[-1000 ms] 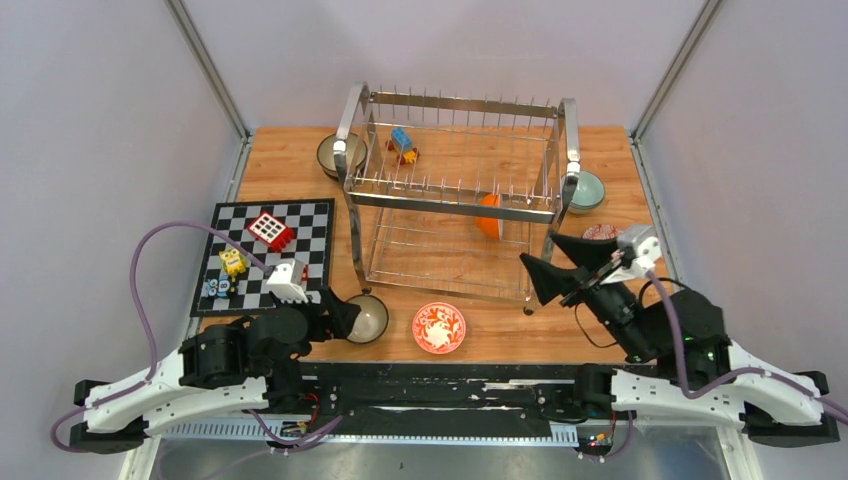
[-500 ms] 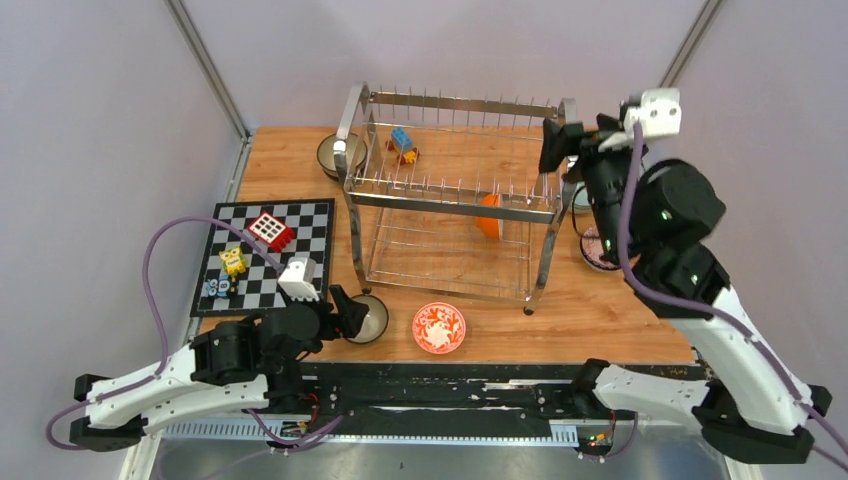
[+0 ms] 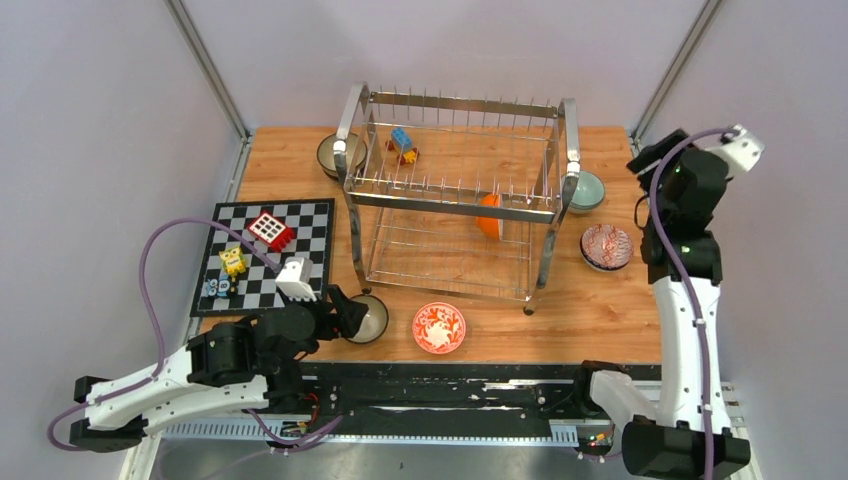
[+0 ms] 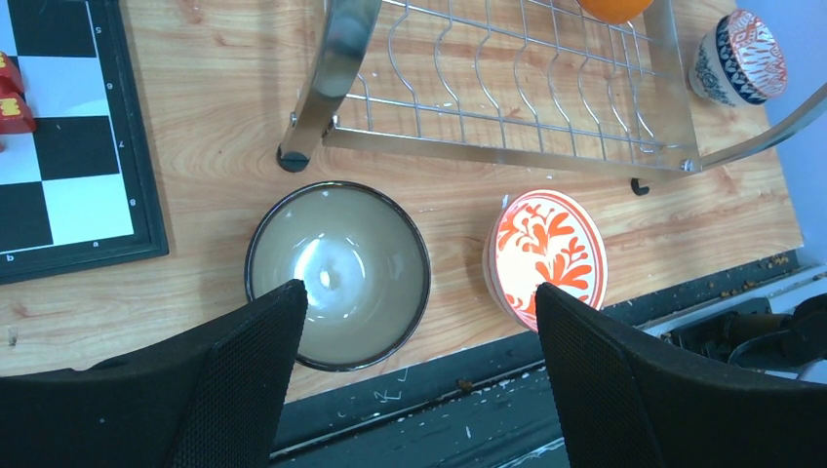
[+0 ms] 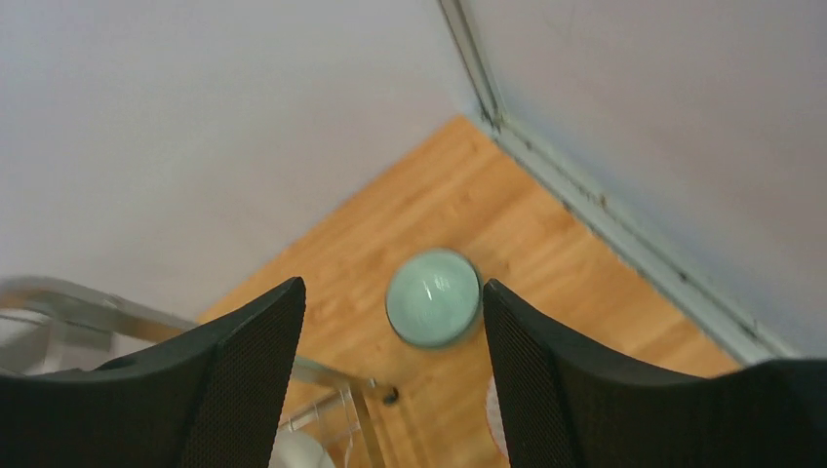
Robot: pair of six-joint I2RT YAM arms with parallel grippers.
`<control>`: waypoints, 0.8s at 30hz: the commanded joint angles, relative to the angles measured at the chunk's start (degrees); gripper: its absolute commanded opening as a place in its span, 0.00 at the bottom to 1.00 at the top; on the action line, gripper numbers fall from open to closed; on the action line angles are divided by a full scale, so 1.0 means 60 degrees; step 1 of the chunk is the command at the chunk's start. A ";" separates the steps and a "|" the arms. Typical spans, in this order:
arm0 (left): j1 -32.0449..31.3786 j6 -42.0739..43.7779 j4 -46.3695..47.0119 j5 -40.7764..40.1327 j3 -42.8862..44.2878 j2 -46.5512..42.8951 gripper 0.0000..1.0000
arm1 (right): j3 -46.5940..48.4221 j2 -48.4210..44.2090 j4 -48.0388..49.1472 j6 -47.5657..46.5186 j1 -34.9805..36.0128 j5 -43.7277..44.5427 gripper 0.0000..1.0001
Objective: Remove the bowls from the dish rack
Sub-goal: Pick up the bowl from the dish rack.
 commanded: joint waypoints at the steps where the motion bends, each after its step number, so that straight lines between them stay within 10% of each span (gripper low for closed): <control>1: 0.0067 0.0045 0.0103 -0.0142 -0.0211 -0.0107 0.88 | -0.2064 -0.0362 0.0232 0.1633 -0.0579 -0.1836 0.70; 12: 0.0066 -0.0230 0.0004 -0.0016 -0.0584 -0.0351 0.88 | -0.5625 0.1105 0.4860 0.3501 -0.1266 -0.7704 0.68; 24: 0.0067 -0.0202 0.0207 0.0075 -0.0692 -0.0178 0.88 | -0.5000 0.3930 0.6529 0.4427 -0.1146 -1.1399 0.69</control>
